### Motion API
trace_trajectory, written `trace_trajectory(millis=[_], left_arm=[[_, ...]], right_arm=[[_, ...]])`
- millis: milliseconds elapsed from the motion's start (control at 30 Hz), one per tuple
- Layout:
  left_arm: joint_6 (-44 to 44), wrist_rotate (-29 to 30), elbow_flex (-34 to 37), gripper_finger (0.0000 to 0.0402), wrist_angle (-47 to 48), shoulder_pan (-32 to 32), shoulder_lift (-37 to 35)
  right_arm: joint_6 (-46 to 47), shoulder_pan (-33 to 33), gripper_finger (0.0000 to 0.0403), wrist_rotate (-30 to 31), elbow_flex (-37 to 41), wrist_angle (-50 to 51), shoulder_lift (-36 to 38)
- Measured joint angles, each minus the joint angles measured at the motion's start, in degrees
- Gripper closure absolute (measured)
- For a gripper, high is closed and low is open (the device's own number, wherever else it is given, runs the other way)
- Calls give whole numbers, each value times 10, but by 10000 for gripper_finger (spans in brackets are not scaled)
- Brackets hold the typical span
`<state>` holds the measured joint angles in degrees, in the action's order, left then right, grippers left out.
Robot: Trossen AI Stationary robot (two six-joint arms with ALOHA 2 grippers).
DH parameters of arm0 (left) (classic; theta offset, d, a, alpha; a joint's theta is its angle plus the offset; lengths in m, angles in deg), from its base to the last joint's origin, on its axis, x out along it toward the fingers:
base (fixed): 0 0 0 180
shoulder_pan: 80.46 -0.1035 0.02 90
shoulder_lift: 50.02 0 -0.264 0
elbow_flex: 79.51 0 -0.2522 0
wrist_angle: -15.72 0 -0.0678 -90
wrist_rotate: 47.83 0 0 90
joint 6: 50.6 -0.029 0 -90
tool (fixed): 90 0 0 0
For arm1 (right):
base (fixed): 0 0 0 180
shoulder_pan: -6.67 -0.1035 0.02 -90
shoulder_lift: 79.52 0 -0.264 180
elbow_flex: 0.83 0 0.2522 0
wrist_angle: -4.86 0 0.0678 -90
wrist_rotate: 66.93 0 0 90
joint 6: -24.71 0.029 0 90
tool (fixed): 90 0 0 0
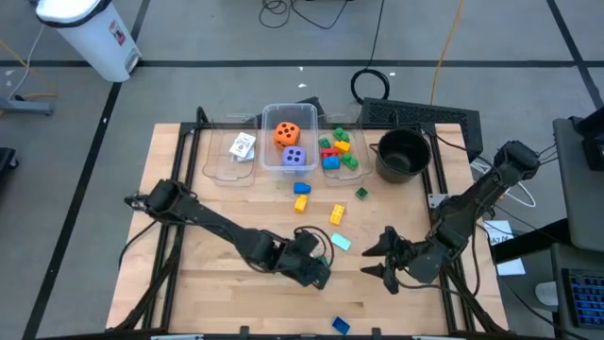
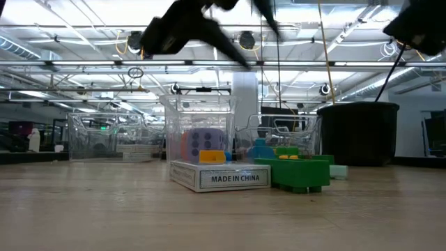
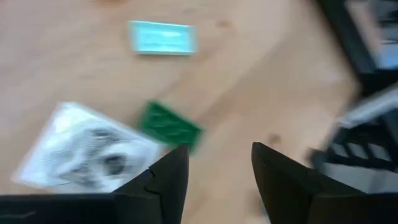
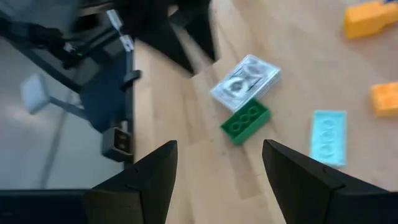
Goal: Pick & Place Toys
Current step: Put the black deck of cards into the left transparent bin
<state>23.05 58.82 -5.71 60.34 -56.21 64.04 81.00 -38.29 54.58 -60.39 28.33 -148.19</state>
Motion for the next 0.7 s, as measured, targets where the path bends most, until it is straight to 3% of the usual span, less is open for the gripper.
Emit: trace_trajectory(millis=[233,500,700], left_arm=[[21,5,0,249,77,-26,0],[12,-1,0,253,80,-39,20],[19,-55,0,252,77,-39,60]], right_arm=[[0,-13,175,0,72,-162,0],[-29,-12,175,3,81,-169,0],[-36,-11,175,34,81,-154,0]])
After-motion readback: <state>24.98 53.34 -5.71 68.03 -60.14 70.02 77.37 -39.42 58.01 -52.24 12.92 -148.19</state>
